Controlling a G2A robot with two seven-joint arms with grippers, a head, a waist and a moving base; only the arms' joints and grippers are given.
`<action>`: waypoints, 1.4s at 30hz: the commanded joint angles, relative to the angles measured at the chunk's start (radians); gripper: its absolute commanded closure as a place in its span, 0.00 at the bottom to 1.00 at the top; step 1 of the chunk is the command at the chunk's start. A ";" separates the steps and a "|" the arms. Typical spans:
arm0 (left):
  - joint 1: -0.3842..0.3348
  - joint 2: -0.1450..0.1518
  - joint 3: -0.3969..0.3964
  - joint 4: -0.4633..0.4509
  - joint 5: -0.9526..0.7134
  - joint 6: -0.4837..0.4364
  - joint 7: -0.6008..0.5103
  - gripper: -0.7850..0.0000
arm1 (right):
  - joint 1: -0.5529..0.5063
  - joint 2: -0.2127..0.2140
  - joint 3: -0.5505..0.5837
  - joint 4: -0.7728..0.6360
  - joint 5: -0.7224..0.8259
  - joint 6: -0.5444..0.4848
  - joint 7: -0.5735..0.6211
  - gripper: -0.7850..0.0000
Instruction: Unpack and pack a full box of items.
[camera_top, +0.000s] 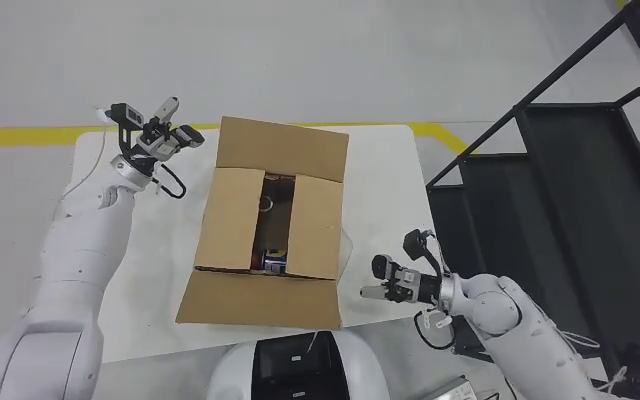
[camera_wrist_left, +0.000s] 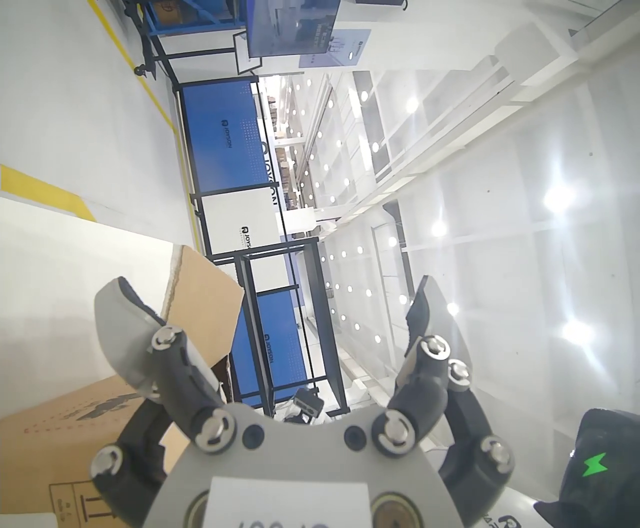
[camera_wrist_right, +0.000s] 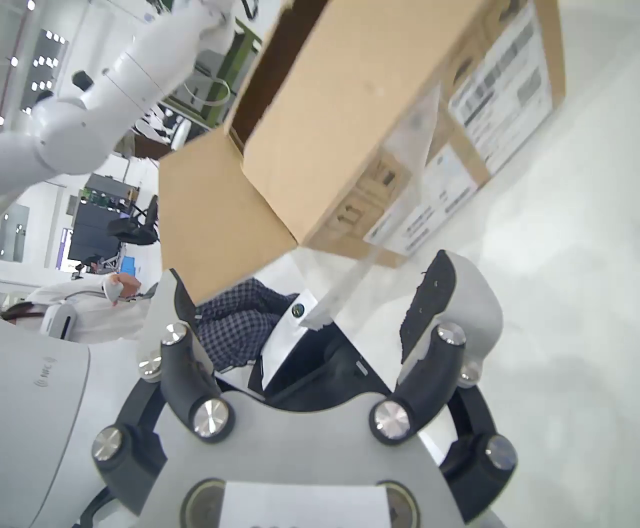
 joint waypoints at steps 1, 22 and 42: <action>0.015 0.005 -0.013 -0.016 0.007 -0.001 0.014 0.00 | -0.004 -0.001 -0.034 0.005 0.001 -0.005 0.027 0.00; 0.030 0.008 -0.038 -0.039 0.068 -0.023 0.109 0.00 | 0.085 0.012 -0.140 -0.021 0.539 -0.058 0.176 0.00; -0.013 -0.003 -0.018 0.043 0.084 -0.121 -0.014 0.00 | 0.050 0.000 -0.053 -0.034 -0.068 0.097 -0.207 0.00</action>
